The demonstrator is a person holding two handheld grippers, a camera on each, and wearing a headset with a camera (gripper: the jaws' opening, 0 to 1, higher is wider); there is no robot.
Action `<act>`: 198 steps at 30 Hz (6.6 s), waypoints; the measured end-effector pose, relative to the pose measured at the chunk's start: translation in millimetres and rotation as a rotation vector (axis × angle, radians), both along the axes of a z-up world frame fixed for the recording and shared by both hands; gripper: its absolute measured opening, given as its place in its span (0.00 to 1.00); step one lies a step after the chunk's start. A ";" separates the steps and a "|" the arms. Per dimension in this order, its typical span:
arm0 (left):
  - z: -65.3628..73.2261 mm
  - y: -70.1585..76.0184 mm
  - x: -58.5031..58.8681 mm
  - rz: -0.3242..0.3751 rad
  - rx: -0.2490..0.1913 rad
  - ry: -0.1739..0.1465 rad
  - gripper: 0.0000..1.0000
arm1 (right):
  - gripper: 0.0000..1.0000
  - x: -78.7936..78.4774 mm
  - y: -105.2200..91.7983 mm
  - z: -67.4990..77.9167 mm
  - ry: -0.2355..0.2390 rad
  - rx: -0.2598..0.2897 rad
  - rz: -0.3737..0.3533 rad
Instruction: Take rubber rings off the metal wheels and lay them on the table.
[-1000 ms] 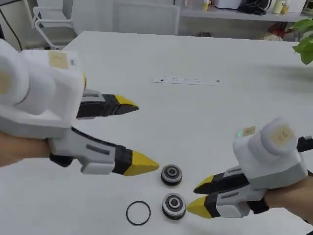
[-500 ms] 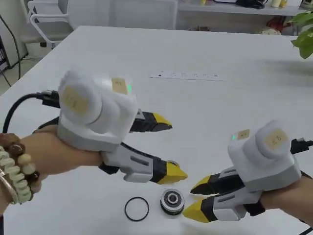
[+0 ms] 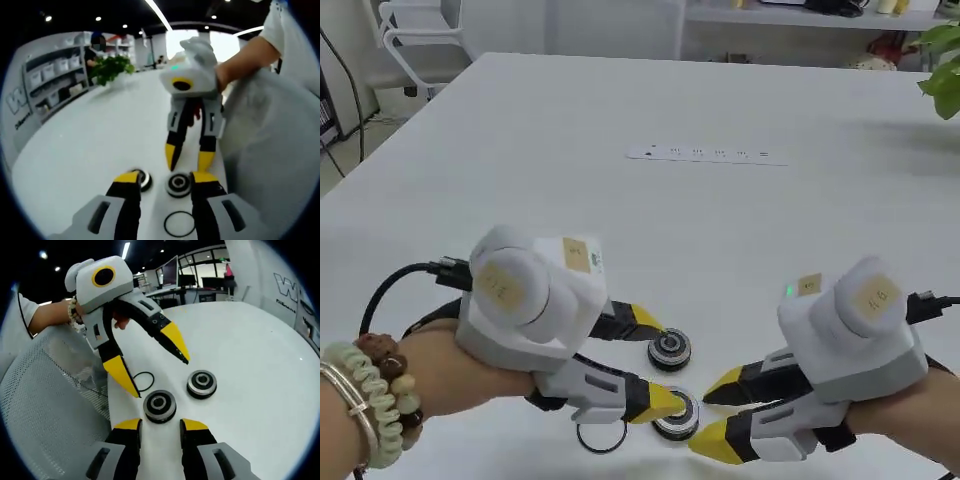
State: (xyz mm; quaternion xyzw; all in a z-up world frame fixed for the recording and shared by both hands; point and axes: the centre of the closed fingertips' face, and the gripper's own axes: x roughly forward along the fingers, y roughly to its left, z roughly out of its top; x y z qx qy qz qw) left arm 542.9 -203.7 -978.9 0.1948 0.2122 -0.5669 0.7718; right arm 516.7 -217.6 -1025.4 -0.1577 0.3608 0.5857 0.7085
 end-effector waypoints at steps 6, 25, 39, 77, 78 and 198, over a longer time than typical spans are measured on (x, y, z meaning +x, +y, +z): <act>-9.7 0.2 -3.3 0.003 0.006 0.017 0.31 | 0.27 -0.2 2.3 0.1 -0.013 0.003 0.003; -27.1 -8.6 -16.8 -0.044 0.043 0.061 0.18 | 0.19 0.5 6.0 -2.1 -0.026 0.003 0.001; -28.4 -8.3 -16.8 -0.033 0.027 0.082 0.14 | 0.10 1.6 0.8 -3.5 -0.062 -0.028 0.033; -27.5 -7.0 -14.7 -0.012 -0.064 0.099 0.14 | 0.00 10.4 -7.4 1.4 0.217 0.022 -0.234; -27.5 -7.0 -14.7 -0.012 -0.063 0.099 0.14 | 0.00 11.4 -7.6 3.0 0.238 0.038 -0.254; 78.5 92.5 -19.9 0.223 -0.031 -0.120 0.76 | 0.00 38.6 11.4 82.5 0.424 0.458 -0.484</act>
